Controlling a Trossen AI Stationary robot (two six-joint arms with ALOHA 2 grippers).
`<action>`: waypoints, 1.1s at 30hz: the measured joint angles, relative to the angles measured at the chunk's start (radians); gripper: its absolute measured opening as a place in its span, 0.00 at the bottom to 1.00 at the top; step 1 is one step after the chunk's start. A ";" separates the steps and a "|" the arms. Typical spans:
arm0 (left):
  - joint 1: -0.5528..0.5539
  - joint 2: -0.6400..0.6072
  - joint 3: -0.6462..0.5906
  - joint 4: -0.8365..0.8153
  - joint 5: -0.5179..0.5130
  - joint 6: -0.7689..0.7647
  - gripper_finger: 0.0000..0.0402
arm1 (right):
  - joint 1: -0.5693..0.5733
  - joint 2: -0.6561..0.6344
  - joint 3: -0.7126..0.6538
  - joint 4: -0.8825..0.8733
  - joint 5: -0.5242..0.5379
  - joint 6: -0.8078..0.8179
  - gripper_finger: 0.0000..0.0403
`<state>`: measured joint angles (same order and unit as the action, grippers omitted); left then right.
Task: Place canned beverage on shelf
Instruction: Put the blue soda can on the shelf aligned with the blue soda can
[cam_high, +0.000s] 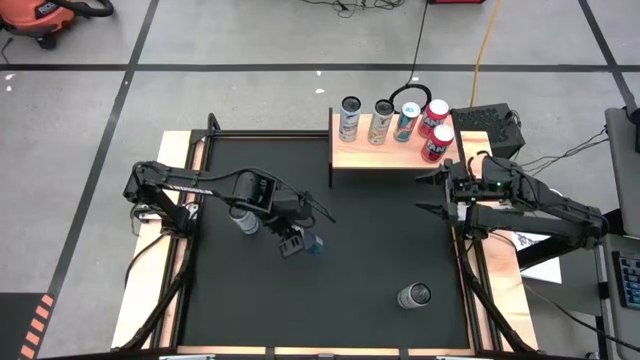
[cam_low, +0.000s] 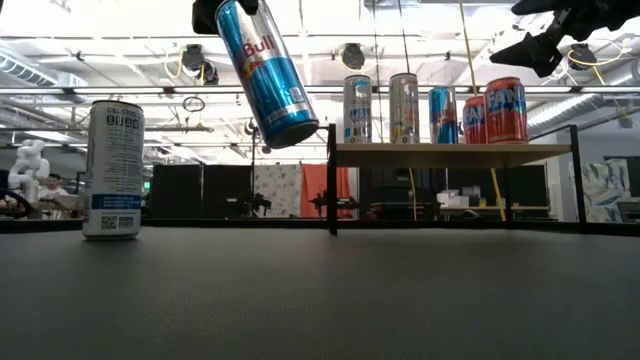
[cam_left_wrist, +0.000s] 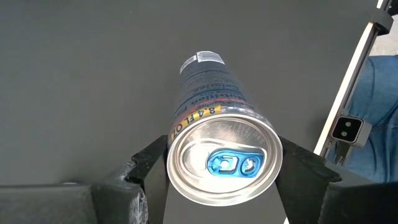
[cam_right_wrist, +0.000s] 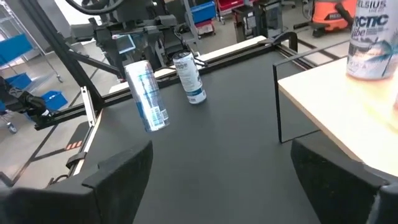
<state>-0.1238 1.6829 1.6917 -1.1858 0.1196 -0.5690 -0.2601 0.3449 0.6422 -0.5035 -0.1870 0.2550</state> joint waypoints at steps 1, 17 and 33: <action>0.000 0.000 0.000 0.000 0.000 0.000 0.56 | 0.000 0.006 0.000 0.002 0.000 0.004 0.90; 0.009 0.000 0.000 0.000 0.000 0.002 0.56 | 0.000 0.132 0.000 0.151 -0.053 0.040 0.90; 0.082 0.000 0.000 0.152 0.000 0.112 0.56 | 0.001 0.424 0.000 0.536 -0.262 -0.043 0.90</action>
<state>-0.0416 1.6829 1.6913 -1.0340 0.1192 -0.4572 -0.2589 0.7689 0.6422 0.0326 -0.4490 0.2119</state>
